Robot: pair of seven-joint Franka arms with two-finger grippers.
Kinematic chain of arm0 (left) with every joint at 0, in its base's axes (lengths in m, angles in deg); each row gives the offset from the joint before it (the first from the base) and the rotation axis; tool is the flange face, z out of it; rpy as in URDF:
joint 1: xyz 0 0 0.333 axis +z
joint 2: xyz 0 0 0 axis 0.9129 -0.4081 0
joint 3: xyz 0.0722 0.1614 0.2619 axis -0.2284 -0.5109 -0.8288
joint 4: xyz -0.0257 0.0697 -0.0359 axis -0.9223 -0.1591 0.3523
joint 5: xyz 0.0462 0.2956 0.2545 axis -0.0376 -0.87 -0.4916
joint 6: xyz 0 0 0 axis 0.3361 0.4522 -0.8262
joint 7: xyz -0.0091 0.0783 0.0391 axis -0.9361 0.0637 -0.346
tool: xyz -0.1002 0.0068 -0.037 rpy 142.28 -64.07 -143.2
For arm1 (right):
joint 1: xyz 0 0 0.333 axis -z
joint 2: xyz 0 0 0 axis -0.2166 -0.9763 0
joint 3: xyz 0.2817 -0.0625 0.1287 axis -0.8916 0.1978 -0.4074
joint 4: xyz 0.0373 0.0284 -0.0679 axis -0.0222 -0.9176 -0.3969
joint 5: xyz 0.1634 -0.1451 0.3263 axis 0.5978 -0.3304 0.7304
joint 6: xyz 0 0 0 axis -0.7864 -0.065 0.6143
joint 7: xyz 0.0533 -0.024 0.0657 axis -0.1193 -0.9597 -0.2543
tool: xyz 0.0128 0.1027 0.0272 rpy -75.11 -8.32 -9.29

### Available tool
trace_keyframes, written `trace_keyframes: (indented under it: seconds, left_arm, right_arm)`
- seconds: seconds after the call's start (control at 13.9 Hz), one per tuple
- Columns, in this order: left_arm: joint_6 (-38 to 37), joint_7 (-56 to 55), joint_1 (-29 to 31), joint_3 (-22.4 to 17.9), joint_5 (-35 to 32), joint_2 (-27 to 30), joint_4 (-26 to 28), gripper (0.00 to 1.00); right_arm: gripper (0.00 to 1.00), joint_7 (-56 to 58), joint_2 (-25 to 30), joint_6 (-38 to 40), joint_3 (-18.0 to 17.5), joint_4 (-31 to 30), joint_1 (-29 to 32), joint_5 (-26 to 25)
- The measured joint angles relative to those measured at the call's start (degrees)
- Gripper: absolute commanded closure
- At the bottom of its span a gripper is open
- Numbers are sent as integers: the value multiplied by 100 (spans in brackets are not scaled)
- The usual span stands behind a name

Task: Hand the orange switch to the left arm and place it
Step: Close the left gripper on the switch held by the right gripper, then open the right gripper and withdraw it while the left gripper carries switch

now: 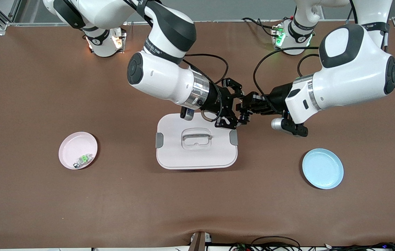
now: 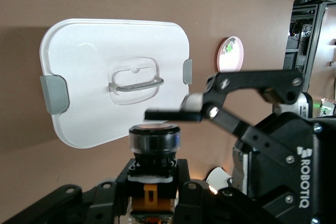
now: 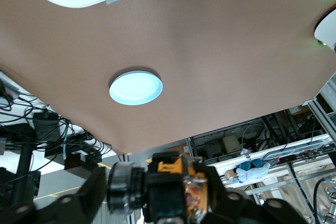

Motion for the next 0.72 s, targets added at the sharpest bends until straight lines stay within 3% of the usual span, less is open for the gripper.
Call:
trace_keyframes:
  seconds: [0.5, 0.72]
  left_arm:
    - [-65, 28, 48, -20, -1, -2, -16, 100]
    - [-646, 63, 212, -85, -399, 202, -53, 100]
  right_arm:
    - [0, 207, 0, 425, -116, 57, 436, 60]
    - [0, 1078, 0, 1082, -673, 84, 1315, 60]
